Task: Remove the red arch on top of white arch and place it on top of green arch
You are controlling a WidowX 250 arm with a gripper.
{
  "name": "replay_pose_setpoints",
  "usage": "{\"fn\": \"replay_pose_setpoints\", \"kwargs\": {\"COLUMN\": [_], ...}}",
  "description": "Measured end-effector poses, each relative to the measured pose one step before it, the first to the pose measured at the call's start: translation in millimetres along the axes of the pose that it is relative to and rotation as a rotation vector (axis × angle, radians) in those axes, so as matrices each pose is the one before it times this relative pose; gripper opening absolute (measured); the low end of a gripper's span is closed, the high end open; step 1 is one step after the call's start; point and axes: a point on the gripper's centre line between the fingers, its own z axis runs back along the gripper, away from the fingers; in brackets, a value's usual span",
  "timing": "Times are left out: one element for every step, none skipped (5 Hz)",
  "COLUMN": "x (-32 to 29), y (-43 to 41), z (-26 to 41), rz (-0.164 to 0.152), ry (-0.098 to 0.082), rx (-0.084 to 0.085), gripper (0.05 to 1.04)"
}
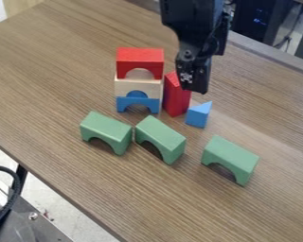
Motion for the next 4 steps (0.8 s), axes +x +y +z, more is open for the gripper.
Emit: {"fn": "replay_pose_setpoints", "kwargs": {"x": [1.38,8.39,11.16,8.64], "y": [4.85,-2.71,-11.86,-11.62], "z": [-6.05,-5.62,-2.12,-1.37], "rz": [-0.0019,0.0239,0.034,0.0314], "ry": [-0.0099,-0.0138,-0.0113,-0.007], "rx": [0.0241,0.0173,-0.0079,-0.0061], "gripper": [1.001,1.001,1.0,1.001]}}
